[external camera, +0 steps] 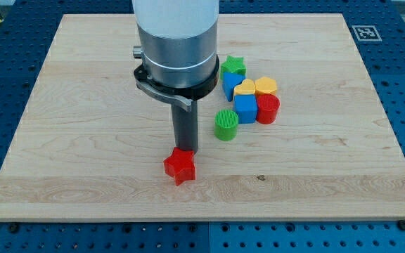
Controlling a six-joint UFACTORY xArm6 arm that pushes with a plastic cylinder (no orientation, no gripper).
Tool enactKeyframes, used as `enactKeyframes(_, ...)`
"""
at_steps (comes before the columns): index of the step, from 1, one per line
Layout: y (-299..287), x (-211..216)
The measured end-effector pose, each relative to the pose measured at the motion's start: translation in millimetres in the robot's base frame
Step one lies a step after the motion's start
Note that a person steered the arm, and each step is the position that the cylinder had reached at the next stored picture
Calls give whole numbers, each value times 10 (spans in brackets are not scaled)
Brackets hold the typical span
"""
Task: Move the green star left and down a bit
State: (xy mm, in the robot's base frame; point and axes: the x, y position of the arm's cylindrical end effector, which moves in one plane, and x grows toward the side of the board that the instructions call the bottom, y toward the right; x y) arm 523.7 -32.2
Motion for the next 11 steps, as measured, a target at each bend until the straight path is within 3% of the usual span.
enactKeyframes(2, -214, -420)
enactKeyframes(4, 180, -525)
enactKeyframes(7, 162, -1792)
enactKeyframes(8, 392, -2156)
enactKeyframes(9, 957, -2293)
enactKeyframes(11, 1076, -2290)
